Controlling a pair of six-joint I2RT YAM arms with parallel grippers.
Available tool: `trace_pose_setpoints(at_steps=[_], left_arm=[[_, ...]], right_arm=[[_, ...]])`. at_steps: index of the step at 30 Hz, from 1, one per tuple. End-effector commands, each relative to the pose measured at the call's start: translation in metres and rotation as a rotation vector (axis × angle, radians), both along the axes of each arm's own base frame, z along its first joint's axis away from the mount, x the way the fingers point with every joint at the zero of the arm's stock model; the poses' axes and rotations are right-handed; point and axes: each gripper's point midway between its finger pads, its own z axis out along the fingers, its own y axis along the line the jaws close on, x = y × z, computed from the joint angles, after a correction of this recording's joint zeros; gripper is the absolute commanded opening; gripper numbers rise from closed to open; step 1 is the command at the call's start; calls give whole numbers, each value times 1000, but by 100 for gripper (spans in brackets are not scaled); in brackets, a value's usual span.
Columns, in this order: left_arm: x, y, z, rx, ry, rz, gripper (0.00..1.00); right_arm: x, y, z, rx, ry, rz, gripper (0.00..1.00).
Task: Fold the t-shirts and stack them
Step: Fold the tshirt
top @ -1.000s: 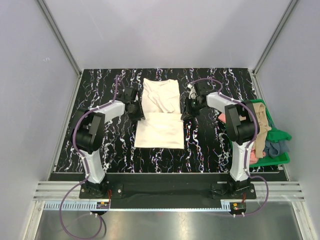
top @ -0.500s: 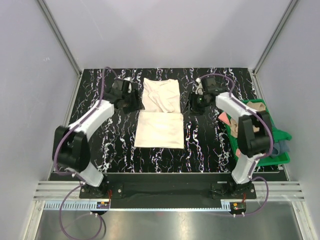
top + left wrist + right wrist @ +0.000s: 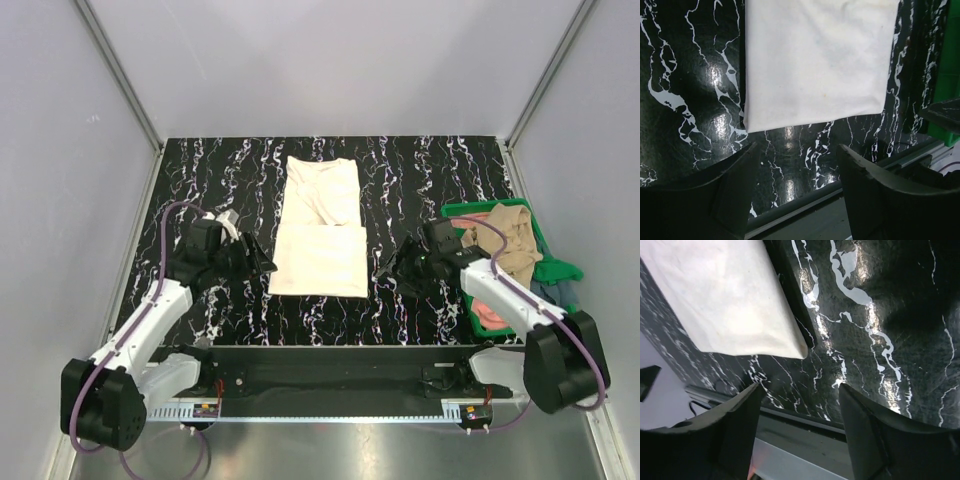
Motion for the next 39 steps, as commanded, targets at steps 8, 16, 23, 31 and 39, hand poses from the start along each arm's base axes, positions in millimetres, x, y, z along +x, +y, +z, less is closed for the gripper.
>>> trace_pose_setpoints(at_steps=[8, 16, 23, 31, 39], left_arm=[[17, 10, -12, -72, 7, 148, 67], [13, 14, -49, -78, 47, 211, 68], [7, 13, -78, -84, 82, 221, 68], [1, 18, -94, -63, 116, 250, 63], [-4, 16, -93, -61, 121, 231, 54]], right_arm=[[-1, -1, -2, 111, -81, -220, 81], [-4, 35, -27, 152, -30, -213, 79], [-2, 47, -41, 171, -44, -263, 78], [2, 45, -52, 130, -44, -279, 74], [3, 43, -56, 127, -38, -309, 65]])
